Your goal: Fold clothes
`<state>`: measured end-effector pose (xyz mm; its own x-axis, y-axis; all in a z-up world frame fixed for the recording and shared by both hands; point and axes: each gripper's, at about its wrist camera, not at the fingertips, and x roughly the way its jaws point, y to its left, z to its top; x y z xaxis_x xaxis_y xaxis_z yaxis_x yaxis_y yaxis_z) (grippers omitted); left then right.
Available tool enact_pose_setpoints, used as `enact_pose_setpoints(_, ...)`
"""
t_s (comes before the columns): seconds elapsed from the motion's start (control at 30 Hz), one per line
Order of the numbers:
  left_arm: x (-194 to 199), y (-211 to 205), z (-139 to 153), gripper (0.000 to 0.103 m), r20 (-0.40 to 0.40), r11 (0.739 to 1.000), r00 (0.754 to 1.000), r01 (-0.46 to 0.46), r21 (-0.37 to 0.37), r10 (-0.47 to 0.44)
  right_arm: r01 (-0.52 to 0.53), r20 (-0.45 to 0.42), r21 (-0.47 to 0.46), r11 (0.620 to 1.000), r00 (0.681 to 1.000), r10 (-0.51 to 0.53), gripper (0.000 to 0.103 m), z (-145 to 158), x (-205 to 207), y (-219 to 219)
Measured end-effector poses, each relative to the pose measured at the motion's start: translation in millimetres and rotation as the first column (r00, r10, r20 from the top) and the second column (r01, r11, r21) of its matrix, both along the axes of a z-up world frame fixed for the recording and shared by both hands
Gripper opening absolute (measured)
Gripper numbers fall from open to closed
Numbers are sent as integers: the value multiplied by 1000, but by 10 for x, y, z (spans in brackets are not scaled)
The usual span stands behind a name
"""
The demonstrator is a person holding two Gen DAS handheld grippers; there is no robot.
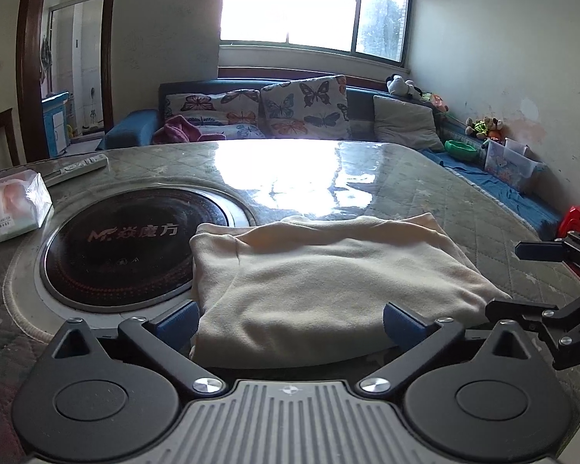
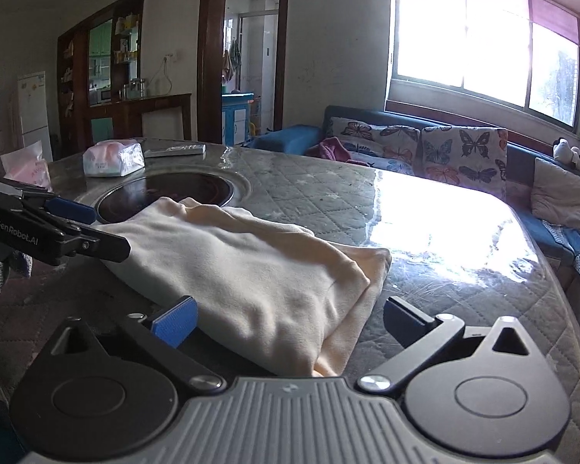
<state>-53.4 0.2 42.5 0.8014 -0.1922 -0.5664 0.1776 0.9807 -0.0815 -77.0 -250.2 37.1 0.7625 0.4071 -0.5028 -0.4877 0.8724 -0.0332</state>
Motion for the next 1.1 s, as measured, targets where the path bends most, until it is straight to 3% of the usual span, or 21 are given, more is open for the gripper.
enact_pose_setpoints(0.43, -191, 43, 75, 103, 14, 999, 1000, -28, -39, 29, -48, 8, 88, 995, 999, 48, 103, 131, -290, 114)
enact_pose_setpoints(0.63, -285, 77, 50, 103, -10, 999, 999, -34, -23, 34, -60, -37, 74, 995, 997, 63, 103, 142, -377, 214)
enact_pose_setpoints(1.1, -285, 397, 46, 101, -47, 987, 988, -147, -65, 144, -181, -10, 52, 982, 983, 182, 103, 168, -541, 472)
